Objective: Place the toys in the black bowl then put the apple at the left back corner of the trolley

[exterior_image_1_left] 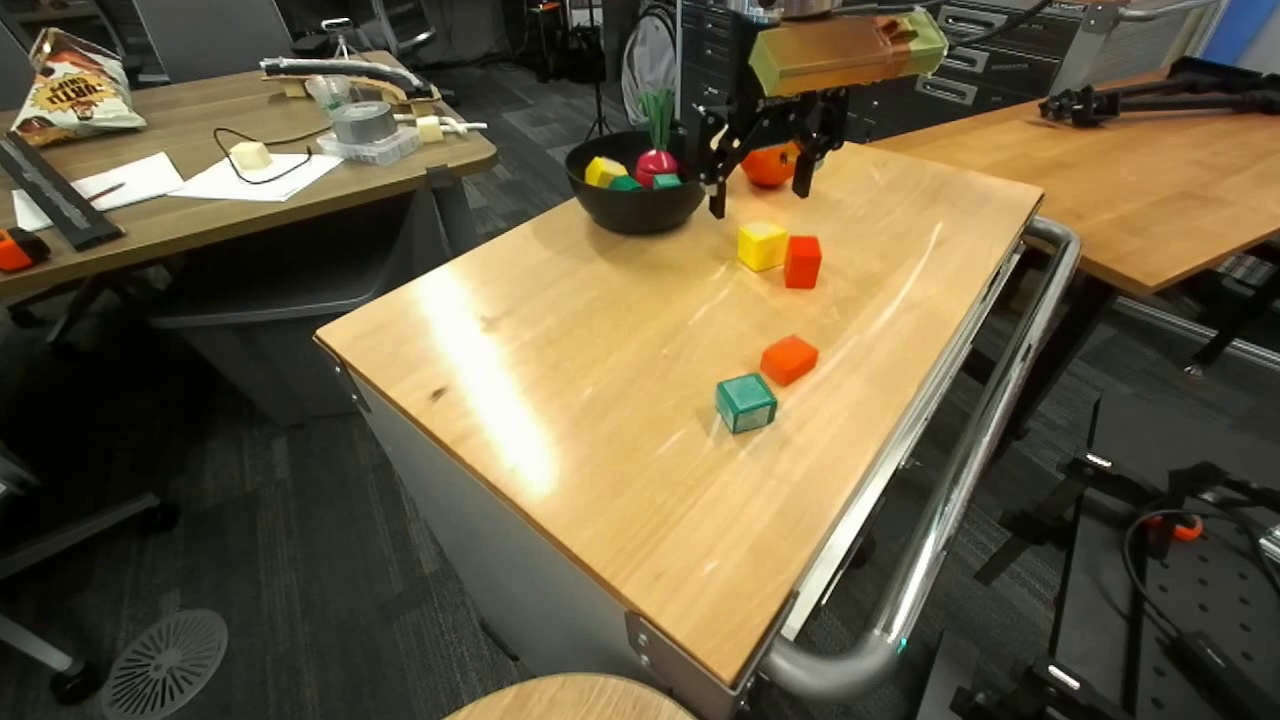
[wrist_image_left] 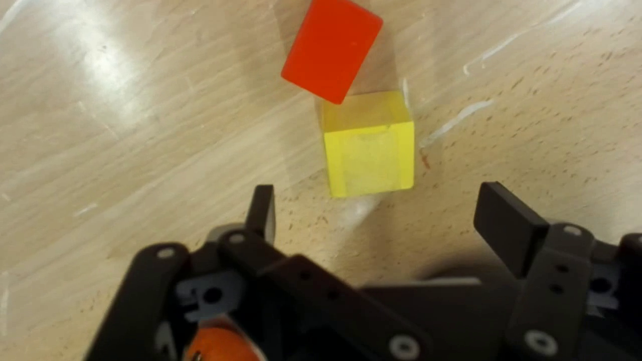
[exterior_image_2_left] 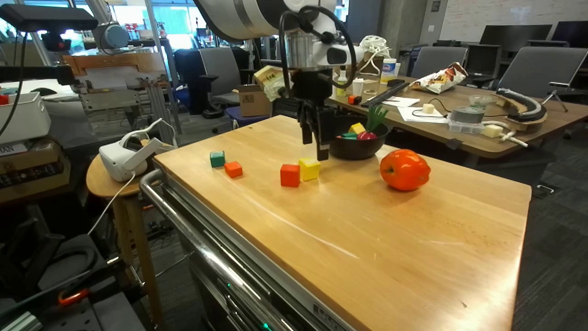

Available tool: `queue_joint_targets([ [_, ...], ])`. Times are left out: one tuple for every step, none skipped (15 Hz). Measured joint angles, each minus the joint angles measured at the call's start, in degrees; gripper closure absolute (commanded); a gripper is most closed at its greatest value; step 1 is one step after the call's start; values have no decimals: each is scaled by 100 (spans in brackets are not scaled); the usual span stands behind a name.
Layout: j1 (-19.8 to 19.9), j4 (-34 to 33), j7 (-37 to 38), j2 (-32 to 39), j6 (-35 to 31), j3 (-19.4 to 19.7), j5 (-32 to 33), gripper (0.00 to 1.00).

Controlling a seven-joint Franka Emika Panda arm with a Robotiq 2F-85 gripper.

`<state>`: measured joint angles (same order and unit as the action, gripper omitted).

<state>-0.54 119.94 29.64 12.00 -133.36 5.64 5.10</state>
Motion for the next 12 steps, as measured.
queue_joint_targets([
  [17,15,-3,57,-87,0,-56,0],
  [19,26,-10,119,-173,0,-124,0],
  [19,35,-22,185,-256,-5,-196,1],
  [19,42,-69,249,-332,-11,-281,26],
  [19,43,-154,310,-379,-16,-384,26],
  [21,45,-245,362,-419,-16,-486,31],
  [27,46,-356,402,-433,-16,-589,40],
  [41,46,-457,432,-434,-16,-674,48],
  [60,48,-553,452,-434,-16,-741,57],
  [85,48,-658,461,-434,-16,-814,63],
  [120,47,-753,454,-428,-15,-870,69],
  [160,48,-839,443,-422,-15,-914,78],
])
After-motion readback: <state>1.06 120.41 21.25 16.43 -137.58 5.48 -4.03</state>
